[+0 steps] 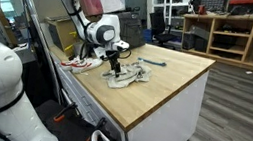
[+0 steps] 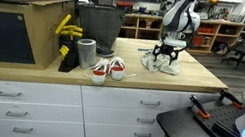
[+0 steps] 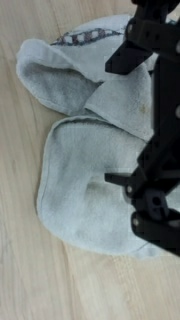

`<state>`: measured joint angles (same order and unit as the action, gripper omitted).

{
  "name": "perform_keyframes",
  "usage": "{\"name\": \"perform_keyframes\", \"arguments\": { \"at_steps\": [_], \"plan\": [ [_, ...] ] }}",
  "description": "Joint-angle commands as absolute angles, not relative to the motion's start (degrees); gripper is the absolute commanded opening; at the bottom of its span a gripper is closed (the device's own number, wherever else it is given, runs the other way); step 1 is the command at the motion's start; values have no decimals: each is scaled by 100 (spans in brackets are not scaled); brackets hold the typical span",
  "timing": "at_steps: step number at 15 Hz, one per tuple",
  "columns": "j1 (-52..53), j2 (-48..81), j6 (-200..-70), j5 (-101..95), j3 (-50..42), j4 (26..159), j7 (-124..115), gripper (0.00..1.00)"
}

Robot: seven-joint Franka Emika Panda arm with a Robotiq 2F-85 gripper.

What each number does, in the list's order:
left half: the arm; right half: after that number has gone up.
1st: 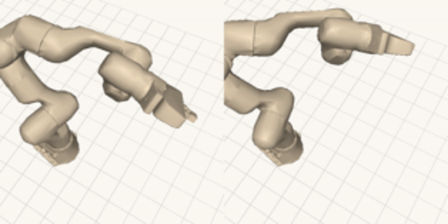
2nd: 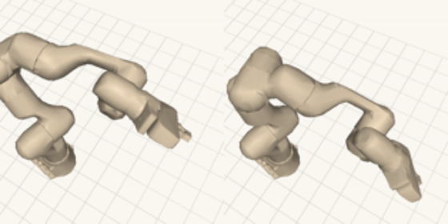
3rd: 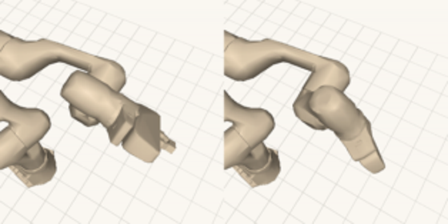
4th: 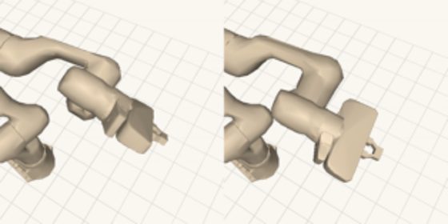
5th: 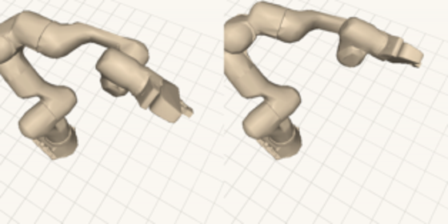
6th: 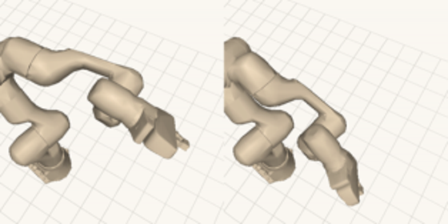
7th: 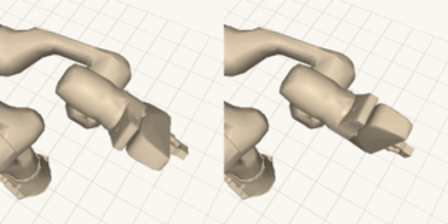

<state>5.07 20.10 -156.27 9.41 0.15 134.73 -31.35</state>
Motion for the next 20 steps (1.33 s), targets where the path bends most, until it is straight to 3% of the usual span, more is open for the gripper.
{"name": "perform_keyframes", "arguments": {
  "at_steps": [1, 9, 10, 12, 20],
  "plan": [
    [500, 2021, -15759, 1226, 42, 13458, -2900, 100],
    [389, 2026, -15863, 1565, -54, 13388, -2979, 100],
    [388, 2033, -15899, 1588, -72, 13388, -3005, 75],
    [454, 2077, -16002, 1523, -156, 13406, -3075, 68],
    [587, 2126, -16471, 1491, -182, 13609, -3028, 5]
  ]
}}
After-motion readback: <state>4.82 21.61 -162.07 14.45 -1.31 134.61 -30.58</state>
